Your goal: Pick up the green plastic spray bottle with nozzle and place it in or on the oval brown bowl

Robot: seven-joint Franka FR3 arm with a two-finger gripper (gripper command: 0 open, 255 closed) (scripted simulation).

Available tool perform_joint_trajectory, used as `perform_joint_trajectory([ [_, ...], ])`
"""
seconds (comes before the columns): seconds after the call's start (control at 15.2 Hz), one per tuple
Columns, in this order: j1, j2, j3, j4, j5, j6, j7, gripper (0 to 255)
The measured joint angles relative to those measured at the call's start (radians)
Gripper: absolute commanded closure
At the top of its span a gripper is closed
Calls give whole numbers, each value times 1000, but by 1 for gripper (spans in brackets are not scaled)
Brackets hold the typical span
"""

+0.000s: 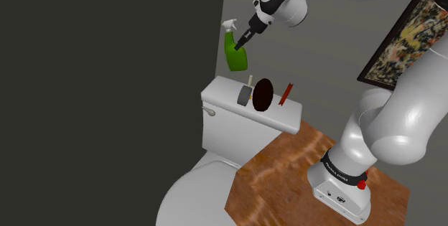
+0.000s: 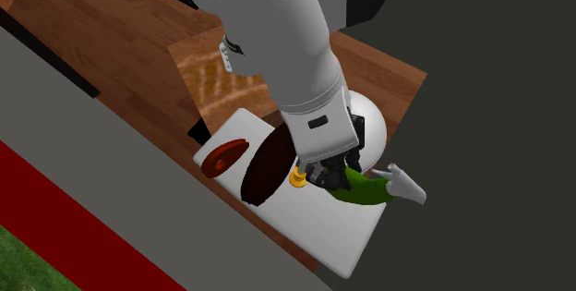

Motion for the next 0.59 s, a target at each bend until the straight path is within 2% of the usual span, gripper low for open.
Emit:
perform_joint_trajectory([
  [0.33,-13,-36,13,28,-59,-52,56,255],
  [0.59,-54,-145,15,-60,-128,-62,66,255],
])
